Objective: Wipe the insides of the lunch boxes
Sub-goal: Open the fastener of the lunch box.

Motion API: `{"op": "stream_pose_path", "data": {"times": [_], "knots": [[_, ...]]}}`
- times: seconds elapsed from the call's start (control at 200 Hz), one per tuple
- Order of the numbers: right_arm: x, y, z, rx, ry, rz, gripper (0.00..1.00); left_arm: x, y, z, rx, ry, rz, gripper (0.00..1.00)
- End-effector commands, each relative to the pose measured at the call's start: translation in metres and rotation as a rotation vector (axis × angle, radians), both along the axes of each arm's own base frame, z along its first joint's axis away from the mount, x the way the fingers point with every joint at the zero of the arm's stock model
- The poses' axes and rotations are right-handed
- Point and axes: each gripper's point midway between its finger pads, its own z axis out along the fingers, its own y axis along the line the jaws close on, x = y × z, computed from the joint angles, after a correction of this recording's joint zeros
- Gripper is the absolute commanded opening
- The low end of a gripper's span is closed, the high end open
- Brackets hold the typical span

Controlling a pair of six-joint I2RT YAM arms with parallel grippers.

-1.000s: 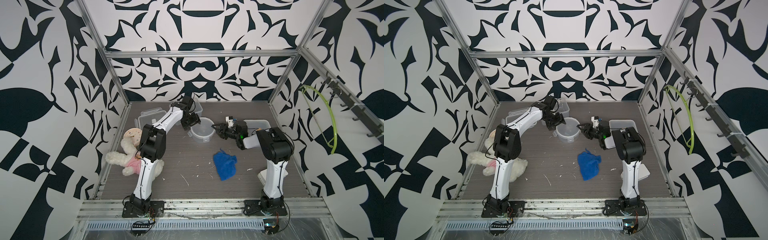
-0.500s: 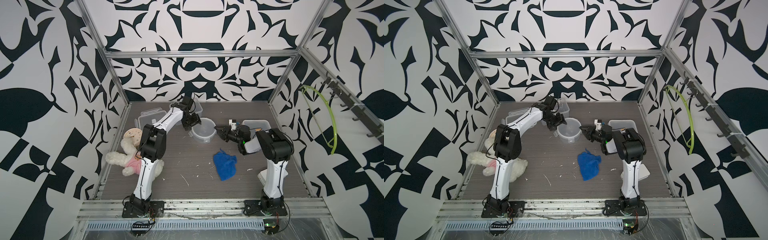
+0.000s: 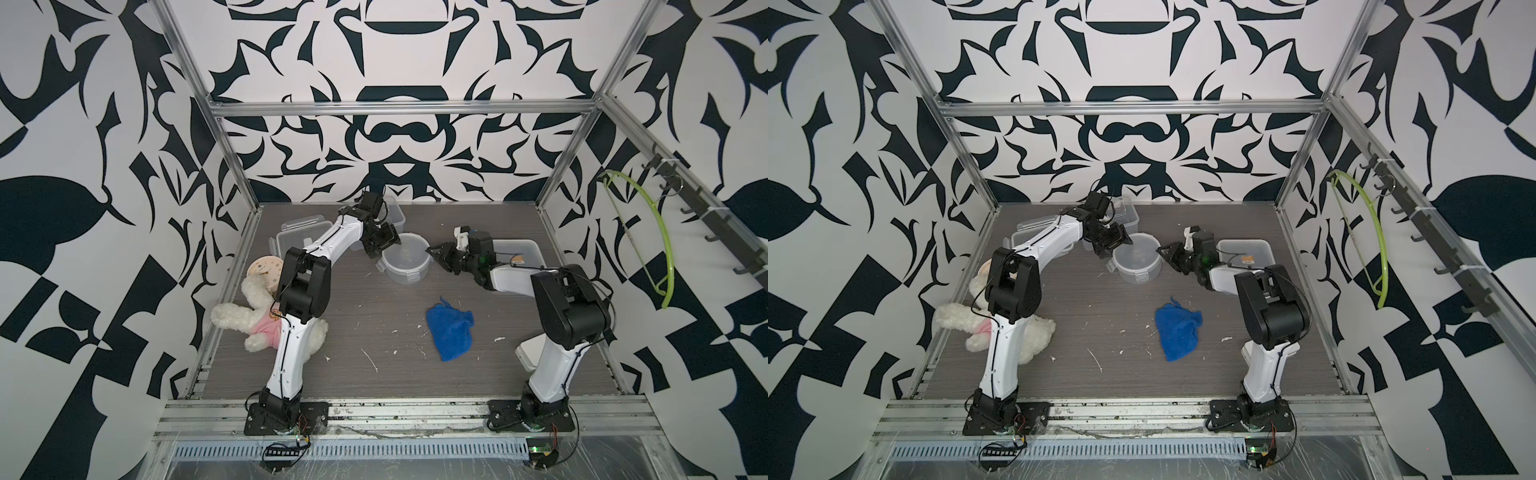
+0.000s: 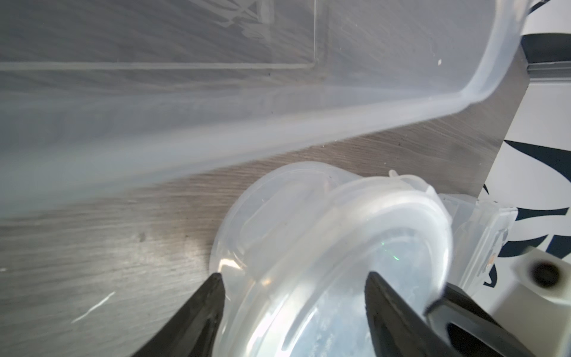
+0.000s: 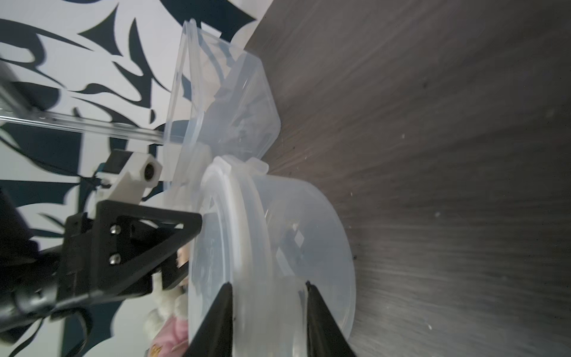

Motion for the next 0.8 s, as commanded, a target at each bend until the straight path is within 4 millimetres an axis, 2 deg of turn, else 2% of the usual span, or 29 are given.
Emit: {"op": "stream_pose_path", "data": {"times": [0.0,0.135,0.265,0.33,0.375,0.465,0.62,0.71,0.77,0.795], "knots": [[-0.063,0.011,-0.052,-0.404,0.178,0.224,0.00,-0.043,-0.012,-0.062,0.054,0.190,-0.057,0.73],[-0.065,0.008,-0.060,-0.489,0.230,0.241,0.00,-0.043,-0.013,-0.064,0.052,0.192,-0.059,0.73],[-0.066,0.007,-0.059,-0.518,0.242,0.249,0.00,-0.043,-0.013,-0.064,0.047,0.194,-0.061,0.73],[-0.066,0.007,-0.052,-0.519,0.228,0.251,0.26,-0.043,-0.014,-0.061,0.042,0.190,-0.067,0.73],[-0.065,0.007,-0.043,-0.518,0.204,0.253,0.37,-0.041,-0.014,-0.055,0.041,0.179,-0.071,0.73],[-0.061,0.005,-0.015,-0.536,0.141,0.259,0.47,-0.034,-0.015,-0.031,0.030,0.126,-0.085,0.73],[-0.047,-0.003,0.036,-0.556,0.038,0.234,0.53,-0.032,-0.010,0.025,0.026,0.033,-0.113,0.75],[-0.028,-0.004,0.048,-0.576,0.007,0.216,0.52,-0.034,-0.004,0.051,0.026,-0.022,-0.116,0.76],[-0.013,-0.002,0.048,-0.595,-0.004,0.206,0.45,-0.038,0.004,0.059,0.046,-0.038,-0.112,0.76],[-0.008,-0.001,0.047,-0.600,-0.006,0.201,0.39,-0.040,0.006,0.062,0.052,-0.044,-0.111,0.76]]}}
